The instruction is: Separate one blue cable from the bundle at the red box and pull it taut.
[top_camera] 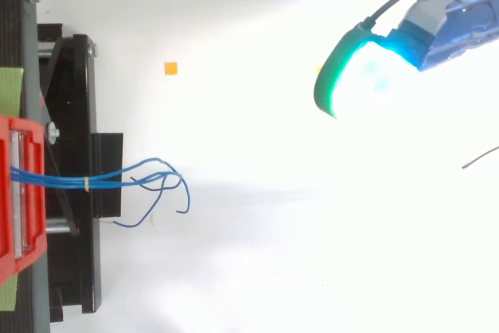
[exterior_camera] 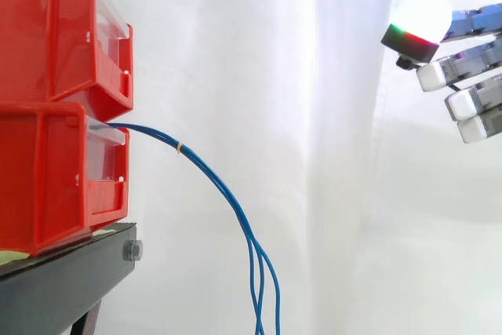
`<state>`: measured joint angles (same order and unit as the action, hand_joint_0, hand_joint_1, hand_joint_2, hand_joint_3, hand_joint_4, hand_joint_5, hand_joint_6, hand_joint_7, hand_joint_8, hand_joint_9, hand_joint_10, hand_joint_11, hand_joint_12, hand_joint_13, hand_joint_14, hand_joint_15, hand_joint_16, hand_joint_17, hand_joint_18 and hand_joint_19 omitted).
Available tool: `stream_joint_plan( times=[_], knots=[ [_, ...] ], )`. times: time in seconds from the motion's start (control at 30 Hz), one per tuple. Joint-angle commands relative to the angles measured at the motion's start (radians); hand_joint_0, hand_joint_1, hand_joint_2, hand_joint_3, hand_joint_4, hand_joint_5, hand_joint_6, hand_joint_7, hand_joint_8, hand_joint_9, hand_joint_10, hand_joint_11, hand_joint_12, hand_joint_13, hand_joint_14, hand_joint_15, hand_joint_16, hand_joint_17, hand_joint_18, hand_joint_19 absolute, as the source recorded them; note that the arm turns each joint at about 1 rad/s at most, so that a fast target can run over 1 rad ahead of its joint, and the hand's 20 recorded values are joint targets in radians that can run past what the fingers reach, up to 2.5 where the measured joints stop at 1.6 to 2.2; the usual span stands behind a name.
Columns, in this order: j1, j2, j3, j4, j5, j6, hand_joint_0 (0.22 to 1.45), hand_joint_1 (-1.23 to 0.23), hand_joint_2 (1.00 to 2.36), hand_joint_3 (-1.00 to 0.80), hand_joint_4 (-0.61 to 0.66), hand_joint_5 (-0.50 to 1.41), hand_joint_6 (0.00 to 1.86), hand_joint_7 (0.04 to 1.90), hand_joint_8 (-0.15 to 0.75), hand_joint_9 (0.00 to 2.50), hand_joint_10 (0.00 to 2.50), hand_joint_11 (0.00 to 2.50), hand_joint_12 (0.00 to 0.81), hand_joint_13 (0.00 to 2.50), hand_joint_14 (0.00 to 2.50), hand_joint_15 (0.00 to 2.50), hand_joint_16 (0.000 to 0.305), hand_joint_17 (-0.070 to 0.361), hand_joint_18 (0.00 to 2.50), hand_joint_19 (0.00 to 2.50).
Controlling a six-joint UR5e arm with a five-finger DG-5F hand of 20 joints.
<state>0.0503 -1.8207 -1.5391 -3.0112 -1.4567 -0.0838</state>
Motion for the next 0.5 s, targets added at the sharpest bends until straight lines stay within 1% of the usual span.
stream_joint_plan(
  times=[0.0,0.1,0.17,0.23,0.27,0.33,0.37,0.4,0.47],
  knots=[
    [0.003,0.000,0.010,-0.003,0.001,-0.002,0.48,-0.56,1.00,-0.50,0.07,-0.23,0.50,0.69,0.174,0.41,0.01,0.30,0.320,0.52,0.02,0.39,0.054,0.122,0.26,0.48],
    [0.006,-0.002,0.010,0.006,0.009,-0.027,0.49,-0.55,1.00,-0.50,0.07,-0.23,0.50,0.69,0.177,0.41,0.01,0.30,0.320,0.52,0.02,0.40,0.054,0.122,0.27,0.48],
    [0.013,-0.022,0.010,0.046,0.035,-0.051,0.49,-0.55,1.00,-0.50,0.08,-0.23,0.50,0.69,0.178,0.41,0.01,0.30,0.322,0.53,0.02,0.40,0.054,0.122,0.28,0.49],
    [0.017,-0.040,0.010,0.072,0.047,-0.062,0.49,-0.56,1.00,-0.50,0.08,-0.22,0.50,0.69,0.180,0.42,0.01,0.31,0.322,0.54,0.02,0.41,0.054,0.122,0.29,0.49],
    [0.023,-0.065,0.010,0.106,0.047,-0.073,0.49,-0.56,1.00,-0.50,0.08,-0.22,0.50,0.69,0.180,0.42,0.01,0.31,0.322,0.54,0.02,0.41,0.054,0.122,0.29,0.49],
    [0.028,-0.091,0.013,0.138,0.050,-0.076,0.49,-0.56,1.00,-0.50,0.08,-0.22,0.50,0.69,0.186,0.45,0.01,0.32,0.323,0.55,0.02,0.41,0.054,0.122,0.30,0.50],
    [0.033,-0.109,0.017,0.164,0.053,-0.079,0.49,-0.56,1.00,-0.50,0.08,-0.22,0.50,0.69,0.190,0.46,0.01,0.34,0.324,0.56,0.02,0.41,0.054,0.122,0.31,0.49],
    [0.039,-0.141,0.040,0.190,0.065,-0.079,0.49,-0.56,1.00,-0.50,0.08,-0.22,0.50,0.69,0.191,0.46,0.01,0.33,0.323,0.57,0.02,0.42,0.054,0.122,0.31,0.50],
    [0.040,-0.164,0.059,0.193,0.073,-0.079,0.49,-0.56,1.00,-0.50,0.08,-0.22,0.50,0.69,0.193,0.47,0.01,0.33,0.323,0.57,0.02,0.42,0.055,0.123,0.32,0.49]
  ],
)
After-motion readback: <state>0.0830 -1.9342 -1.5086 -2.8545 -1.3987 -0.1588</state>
